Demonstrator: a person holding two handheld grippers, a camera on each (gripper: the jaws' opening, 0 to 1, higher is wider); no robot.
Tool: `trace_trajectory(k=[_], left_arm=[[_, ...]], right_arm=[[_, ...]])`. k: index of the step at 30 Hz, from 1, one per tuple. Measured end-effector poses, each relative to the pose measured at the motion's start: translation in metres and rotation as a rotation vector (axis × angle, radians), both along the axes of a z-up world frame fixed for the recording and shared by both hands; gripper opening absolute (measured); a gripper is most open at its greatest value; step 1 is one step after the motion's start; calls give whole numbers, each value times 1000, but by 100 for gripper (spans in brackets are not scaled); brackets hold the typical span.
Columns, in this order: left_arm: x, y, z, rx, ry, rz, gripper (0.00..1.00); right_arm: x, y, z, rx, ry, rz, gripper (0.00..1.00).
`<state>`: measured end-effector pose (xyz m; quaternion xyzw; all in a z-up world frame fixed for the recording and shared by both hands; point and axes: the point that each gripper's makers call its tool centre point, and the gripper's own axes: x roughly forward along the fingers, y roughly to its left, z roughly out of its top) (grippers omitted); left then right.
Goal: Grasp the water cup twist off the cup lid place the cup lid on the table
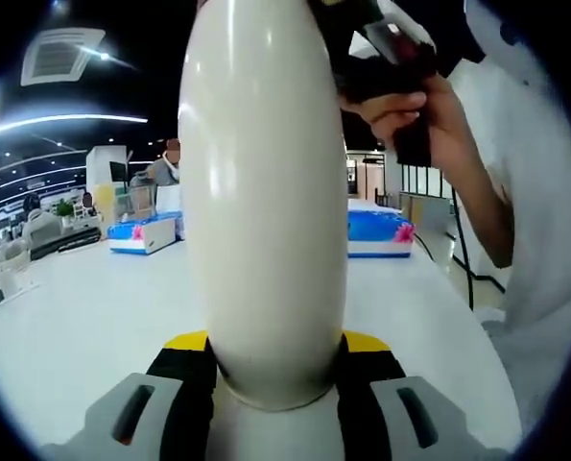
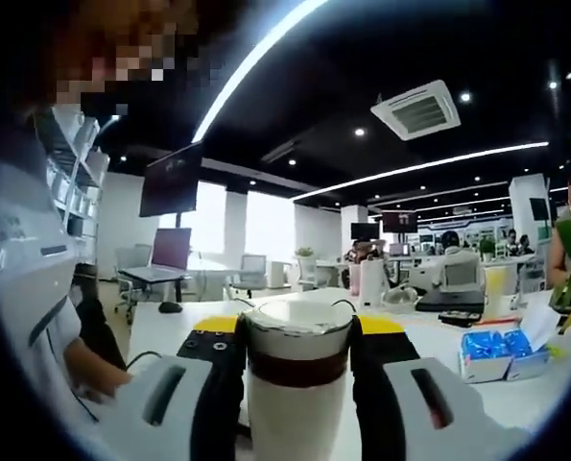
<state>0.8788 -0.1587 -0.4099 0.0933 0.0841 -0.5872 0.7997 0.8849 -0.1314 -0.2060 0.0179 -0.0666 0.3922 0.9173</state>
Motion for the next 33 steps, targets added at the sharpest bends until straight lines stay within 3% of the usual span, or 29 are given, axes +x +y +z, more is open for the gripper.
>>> trace_trajectory(k=[11, 16, 20, 25, 33], left_arm=[[1, 0, 0, 0, 1, -1, 50], [1, 0, 0, -1, 0, 0, 51], [1, 0, 0, -1, -1, 1, 51], [0, 1, 0, -1, -2, 0, 51], [0, 0, -1, -1, -1, 4, 51]], right_arm=[[-3, 4, 0, 25, 17, 211, 45], [-2, 6, -3, 88, 103, 309, 45], [-3, 7, -2, 68, 57, 328, 45], [-5, 9, -1, 67, 56, 353, 45], [-5, 9, -2, 24, 67, 470, 45]])
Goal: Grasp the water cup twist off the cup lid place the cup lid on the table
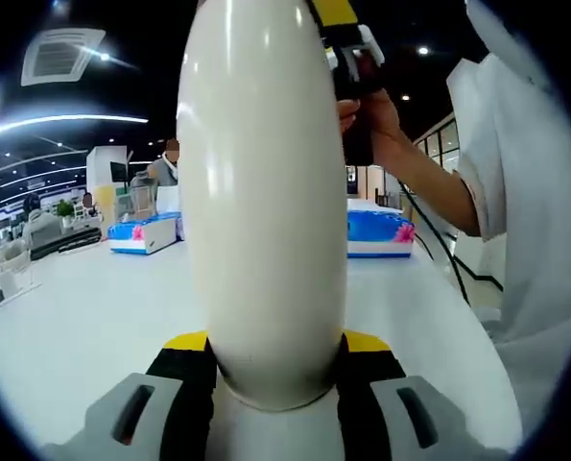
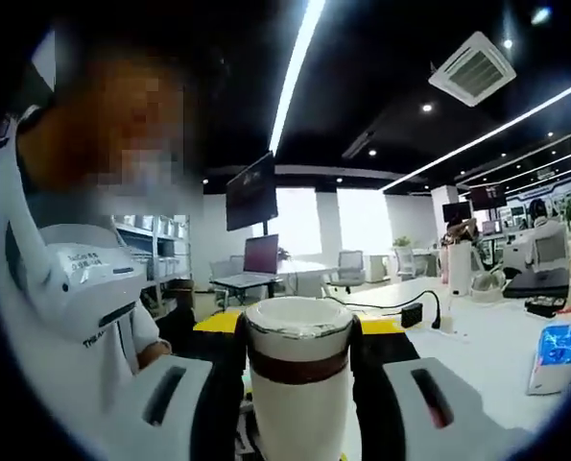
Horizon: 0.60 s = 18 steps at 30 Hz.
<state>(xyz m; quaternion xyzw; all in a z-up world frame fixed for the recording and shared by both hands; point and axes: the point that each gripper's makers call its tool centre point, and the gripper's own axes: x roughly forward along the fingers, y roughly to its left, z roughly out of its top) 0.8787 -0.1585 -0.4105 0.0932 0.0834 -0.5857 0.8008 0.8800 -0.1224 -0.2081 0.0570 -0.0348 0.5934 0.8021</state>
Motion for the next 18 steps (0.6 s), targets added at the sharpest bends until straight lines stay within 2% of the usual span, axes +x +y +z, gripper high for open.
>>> trace_trajectory(k=[7, 13, 18], left_arm=[[0, -1, 0, 0, -1, -1, 51], [1, -1, 0, 0, -1, 0, 51], [1, -1, 0, 1, -1, 0, 51]], right_arm=[[-7, 5, 0, -34, -28, 120, 45], [-8, 6, -1, -32, -23, 207, 45], [-8, 4, -2, -28, -8, 233, 45]])
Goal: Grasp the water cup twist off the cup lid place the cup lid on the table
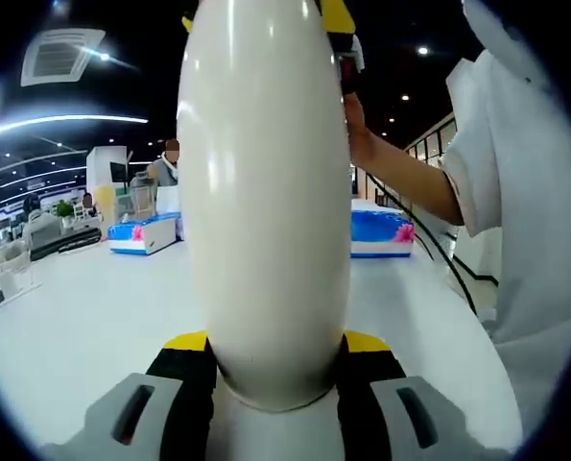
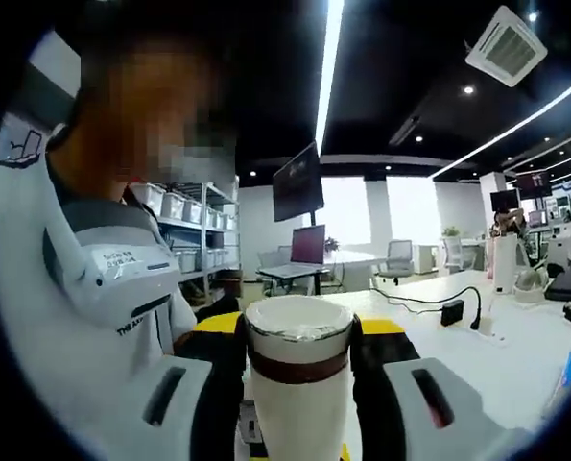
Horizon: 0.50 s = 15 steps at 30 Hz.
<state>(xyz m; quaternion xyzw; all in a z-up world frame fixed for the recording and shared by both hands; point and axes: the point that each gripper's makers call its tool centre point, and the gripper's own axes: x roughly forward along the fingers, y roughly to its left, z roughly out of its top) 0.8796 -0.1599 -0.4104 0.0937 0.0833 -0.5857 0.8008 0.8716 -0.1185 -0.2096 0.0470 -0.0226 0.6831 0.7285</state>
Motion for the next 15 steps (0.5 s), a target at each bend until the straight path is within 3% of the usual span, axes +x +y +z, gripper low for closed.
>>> trace_trajectory(k=[7, 15], left_arm=[[0, 0, 0, 1, 1, -2, 51], [0, 0, 0, 1, 2, -4, 50]], right_arm=[[1, -5, 0, -22, -1, -25, 46], [2, -12, 1, -5, 56, -142, 46]])
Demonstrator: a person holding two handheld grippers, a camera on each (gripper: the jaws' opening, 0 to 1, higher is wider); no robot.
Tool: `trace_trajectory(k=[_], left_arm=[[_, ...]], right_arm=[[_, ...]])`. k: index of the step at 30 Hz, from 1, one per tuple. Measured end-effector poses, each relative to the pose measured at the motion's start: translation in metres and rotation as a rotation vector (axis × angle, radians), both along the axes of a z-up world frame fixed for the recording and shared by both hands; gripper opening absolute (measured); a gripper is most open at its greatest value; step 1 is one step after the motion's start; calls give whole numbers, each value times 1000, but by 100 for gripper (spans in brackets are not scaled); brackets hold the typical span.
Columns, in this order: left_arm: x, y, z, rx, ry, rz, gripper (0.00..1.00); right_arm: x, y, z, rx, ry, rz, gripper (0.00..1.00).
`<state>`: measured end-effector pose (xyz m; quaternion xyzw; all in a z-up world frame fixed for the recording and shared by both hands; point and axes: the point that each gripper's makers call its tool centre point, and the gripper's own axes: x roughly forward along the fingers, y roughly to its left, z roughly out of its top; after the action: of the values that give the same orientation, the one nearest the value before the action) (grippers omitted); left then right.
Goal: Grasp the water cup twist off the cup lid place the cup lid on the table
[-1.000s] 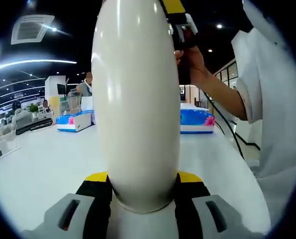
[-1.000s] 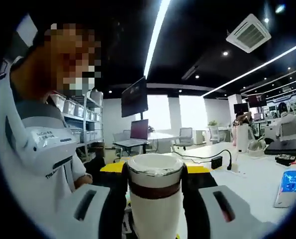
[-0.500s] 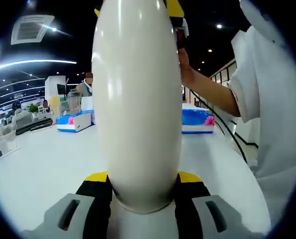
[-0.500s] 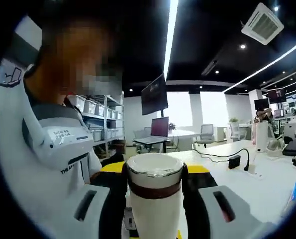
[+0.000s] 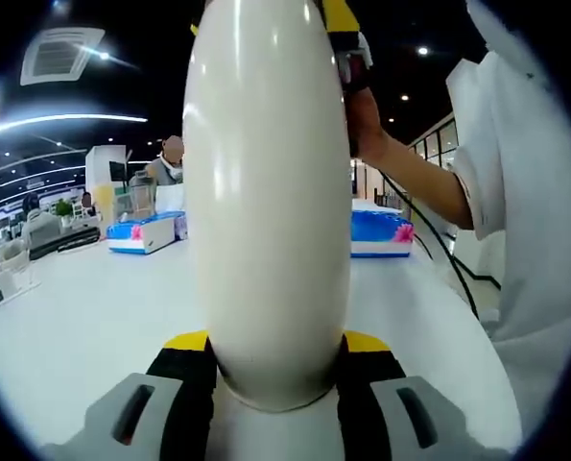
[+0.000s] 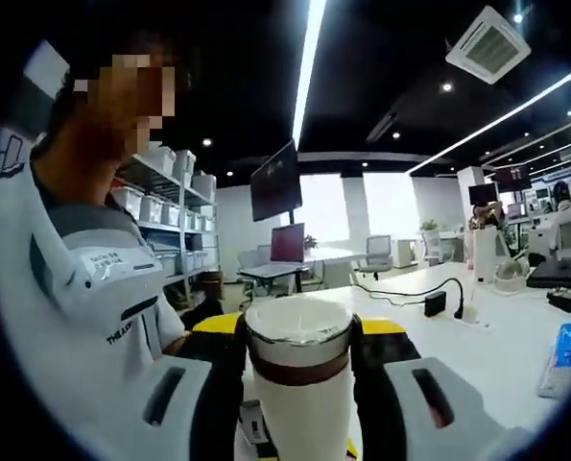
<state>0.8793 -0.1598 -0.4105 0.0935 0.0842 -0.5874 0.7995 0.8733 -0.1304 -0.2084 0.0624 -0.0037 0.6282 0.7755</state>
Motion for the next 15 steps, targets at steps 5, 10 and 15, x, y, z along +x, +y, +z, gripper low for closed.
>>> trace_trajectory(k=[5, 10, 15], left_arm=[[0, 0, 0, -1, 1, -1, 51], [0, 0, 0, 2, -2, -2, 50], [-1, 0, 0, 9, -2, -5, 50]], right_arm=[[0, 0, -2, -3, 35, -132, 47], [2, 1, -10, -55, 18, -279, 57], [6, -3, -7, -35, 36, -473, 62]])
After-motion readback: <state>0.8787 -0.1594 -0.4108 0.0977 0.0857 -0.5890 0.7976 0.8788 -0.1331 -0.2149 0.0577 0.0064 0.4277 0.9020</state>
